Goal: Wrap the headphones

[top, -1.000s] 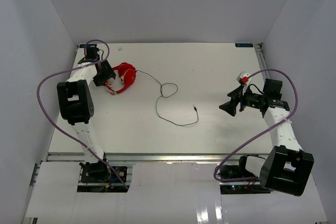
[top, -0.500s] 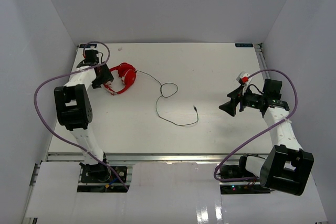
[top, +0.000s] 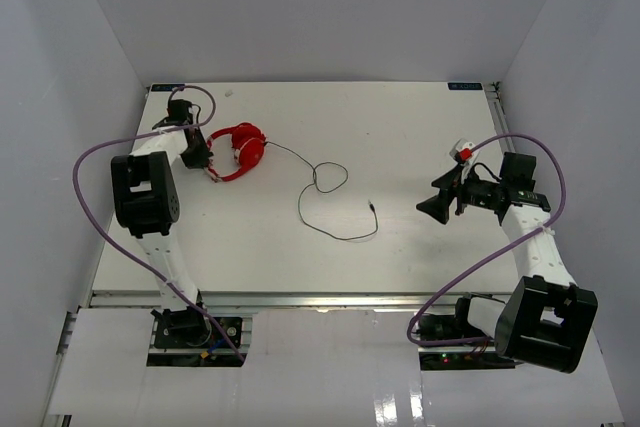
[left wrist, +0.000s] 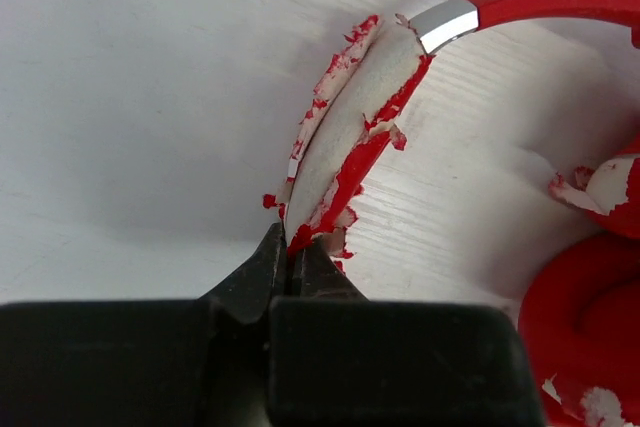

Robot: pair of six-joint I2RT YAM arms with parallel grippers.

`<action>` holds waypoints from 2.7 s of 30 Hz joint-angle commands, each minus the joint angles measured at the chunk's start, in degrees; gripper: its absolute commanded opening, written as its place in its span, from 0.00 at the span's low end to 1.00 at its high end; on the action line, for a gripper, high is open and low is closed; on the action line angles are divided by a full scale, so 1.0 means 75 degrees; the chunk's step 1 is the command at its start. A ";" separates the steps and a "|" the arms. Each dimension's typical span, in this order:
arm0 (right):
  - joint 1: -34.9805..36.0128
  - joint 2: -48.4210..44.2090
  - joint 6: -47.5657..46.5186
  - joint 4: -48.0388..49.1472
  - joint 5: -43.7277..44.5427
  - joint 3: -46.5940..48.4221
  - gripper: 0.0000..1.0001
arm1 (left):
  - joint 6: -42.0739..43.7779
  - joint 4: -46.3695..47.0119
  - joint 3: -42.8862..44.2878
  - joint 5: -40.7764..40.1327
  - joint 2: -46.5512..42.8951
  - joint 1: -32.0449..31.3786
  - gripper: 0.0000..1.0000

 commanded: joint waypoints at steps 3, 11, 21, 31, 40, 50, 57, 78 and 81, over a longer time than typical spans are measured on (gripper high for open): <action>0.0765 0.0215 -0.1827 -0.1366 -0.0256 0.0812 0.90 | 0.0676 -0.0106 0.0311 0.0636 -0.1391 -0.1780 0.00; 0.2857 -0.0284 0.0435 0.1831 0.1954 0.1249 0.90 | -0.0748 -0.0607 0.1171 0.2346 -0.2636 -0.3123 0.00; 0.3345 0.0491 0.1992 0.3384 0.1830 0.1839 0.90 | -0.2145 -0.0064 0.1194 0.3804 -0.3354 -0.3157 0.00; 0.3742 0.1546 0.3938 0.4863 0.1609 0.2340 0.94 | -0.2807 0.0232 0.1082 0.4654 -0.3817 -0.3157 0.00; 0.3874 0.1724 0.6346 0.8173 0.0573 0.0740 0.71 | -0.5658 0.2573 0.1111 0.5462 -0.4099 -0.3157 0.00; 0.4260 0.1540 0.7606 0.9035 -0.0149 0.0694 0.38 | -0.8215 0.5236 0.0898 0.4988 -0.3941 -0.3146 0.00; 0.4498 0.1072 0.5777 0.6777 0.0403 0.0572 0.08 | -0.8024 0.4544 0.2157 0.4149 -0.3349 -0.3083 0.00; 0.5200 0.2503 0.1820 0.3498 0.1837 0.3767 0.96 | -0.7636 0.3931 0.2319 0.4241 -0.3486 -0.3086 0.00; 0.5258 0.3185 0.1952 0.3950 0.2228 0.4018 0.90 | -0.7750 0.3971 0.2171 0.4246 -0.3701 -0.3087 0.00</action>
